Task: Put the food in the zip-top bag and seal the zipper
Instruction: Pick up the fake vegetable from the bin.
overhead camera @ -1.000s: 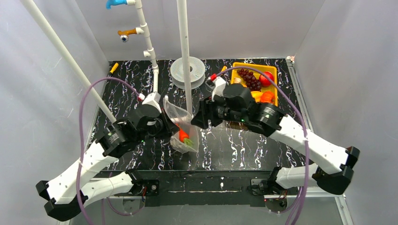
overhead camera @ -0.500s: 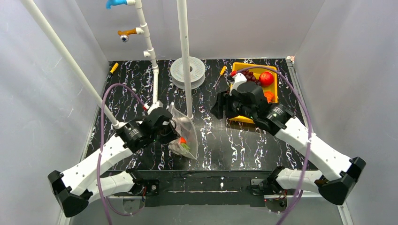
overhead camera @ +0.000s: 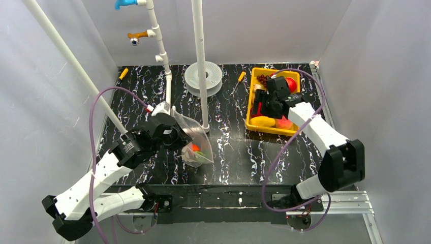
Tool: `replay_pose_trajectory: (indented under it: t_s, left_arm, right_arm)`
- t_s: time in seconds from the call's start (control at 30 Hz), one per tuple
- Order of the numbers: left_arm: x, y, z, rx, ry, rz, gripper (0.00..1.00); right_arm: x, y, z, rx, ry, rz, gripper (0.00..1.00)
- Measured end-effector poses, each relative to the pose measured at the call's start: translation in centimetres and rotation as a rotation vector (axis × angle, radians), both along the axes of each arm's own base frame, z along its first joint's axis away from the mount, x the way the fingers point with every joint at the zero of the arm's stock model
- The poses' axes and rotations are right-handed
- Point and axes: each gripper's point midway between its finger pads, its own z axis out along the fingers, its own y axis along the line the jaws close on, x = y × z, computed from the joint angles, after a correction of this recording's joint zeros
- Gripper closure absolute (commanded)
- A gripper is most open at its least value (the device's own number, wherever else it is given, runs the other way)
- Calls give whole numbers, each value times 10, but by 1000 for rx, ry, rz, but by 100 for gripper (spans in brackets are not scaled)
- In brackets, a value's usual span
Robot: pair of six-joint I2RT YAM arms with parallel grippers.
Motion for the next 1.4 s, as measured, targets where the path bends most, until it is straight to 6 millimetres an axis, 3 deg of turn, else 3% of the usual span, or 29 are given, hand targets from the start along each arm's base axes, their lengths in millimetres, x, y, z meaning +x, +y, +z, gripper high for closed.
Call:
replay_pose_trajectory:
  t_s: [0.2,0.5,0.7,0.87,1.1,1.23,1.4]
  left_arm:
    - [-3,-1,-13,20,28,-17,100]
    - [-5,-3,-20,24,41,-35,100]
    - [-4,-6,-23,34,47,-49,100]
    - [-3,-8,-24,38,46,-56,100]
    - [-2,-9,-29,57,57,-62,100]
    - [-1,-11,-32,66,69,-65,100]
    - [-1,-12,-34,71,75,-67,100]
  right_arm:
    - [22,-34,-23,-62,58,-140,11]
    - [48,-114,-19,-187,11,-396,10]
    - [72,-148,-22,-256,9,-480,11]
    - [94,-160,-37,-300,44,-467,10]
    - [101,-164,-55,-306,85,-432,14]
    - [103,-166,-58,-295,87,-431,21]
    - [105,-162,-59,-278,86,-413,39]
